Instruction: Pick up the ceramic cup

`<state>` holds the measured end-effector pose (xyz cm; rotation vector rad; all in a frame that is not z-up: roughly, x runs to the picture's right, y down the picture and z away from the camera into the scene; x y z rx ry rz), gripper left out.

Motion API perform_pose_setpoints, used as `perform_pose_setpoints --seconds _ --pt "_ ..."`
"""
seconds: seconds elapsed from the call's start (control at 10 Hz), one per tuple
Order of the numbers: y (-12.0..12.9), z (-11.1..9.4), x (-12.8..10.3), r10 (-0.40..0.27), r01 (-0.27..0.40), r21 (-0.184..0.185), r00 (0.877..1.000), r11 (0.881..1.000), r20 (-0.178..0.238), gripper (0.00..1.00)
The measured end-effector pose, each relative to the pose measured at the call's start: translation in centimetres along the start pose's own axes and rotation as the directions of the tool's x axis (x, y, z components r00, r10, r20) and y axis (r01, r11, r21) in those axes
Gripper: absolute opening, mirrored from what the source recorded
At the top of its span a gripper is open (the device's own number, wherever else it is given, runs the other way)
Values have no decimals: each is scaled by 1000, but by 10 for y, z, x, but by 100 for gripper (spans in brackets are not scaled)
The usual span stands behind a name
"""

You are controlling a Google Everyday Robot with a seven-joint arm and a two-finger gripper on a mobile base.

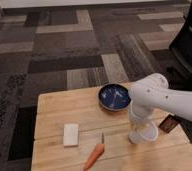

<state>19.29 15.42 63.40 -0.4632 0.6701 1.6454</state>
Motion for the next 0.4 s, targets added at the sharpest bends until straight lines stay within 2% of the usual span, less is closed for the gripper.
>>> perform_pose_setpoints --seconds 0.2,0.4 --pt "2 -35 3 38 -38 -10 999 999 16 0" --pt "2 -36 3 35 -35 -10 999 999 17 0"
